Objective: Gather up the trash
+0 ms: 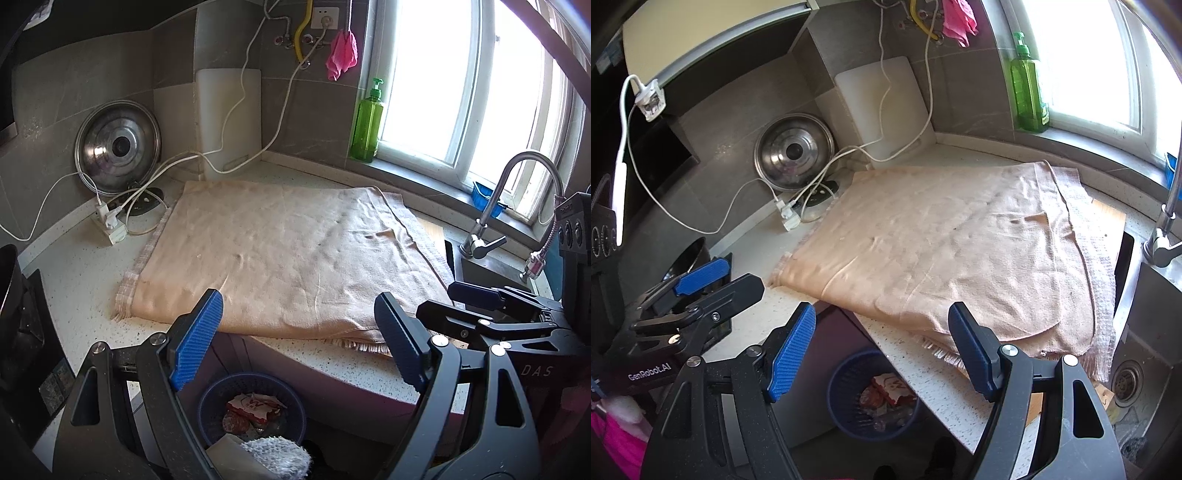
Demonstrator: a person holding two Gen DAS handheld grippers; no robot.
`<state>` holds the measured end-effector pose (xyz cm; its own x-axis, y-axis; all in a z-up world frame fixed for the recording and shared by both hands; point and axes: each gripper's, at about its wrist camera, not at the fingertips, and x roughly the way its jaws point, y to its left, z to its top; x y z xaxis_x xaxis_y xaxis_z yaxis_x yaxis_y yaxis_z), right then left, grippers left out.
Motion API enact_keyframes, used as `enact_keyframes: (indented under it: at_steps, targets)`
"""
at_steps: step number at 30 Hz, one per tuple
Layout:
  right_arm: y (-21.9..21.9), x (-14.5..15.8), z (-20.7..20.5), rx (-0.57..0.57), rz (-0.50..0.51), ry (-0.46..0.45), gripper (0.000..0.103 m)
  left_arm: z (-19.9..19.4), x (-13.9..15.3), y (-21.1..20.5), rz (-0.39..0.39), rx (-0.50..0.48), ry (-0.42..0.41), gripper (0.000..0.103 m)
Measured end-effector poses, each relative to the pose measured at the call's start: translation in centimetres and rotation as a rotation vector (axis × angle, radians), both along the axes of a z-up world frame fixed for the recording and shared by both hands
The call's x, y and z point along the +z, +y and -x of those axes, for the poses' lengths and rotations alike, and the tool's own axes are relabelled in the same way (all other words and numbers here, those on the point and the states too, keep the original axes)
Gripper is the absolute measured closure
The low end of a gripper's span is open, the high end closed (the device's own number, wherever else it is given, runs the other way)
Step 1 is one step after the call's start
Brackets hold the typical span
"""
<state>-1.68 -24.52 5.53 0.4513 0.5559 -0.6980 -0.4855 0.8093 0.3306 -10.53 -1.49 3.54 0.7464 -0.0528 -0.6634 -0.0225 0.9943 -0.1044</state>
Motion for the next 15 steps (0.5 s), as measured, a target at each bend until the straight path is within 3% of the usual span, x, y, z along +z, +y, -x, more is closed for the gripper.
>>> enact_keyframes:
  at_steps: [15]
  targets:
    - [-0.1, -0.9, -1.5, 0.01, 0.011, 0.015, 0.029, -1.9, 0.3, -0.5, -0.013, 0.04, -0.011, 0.017]
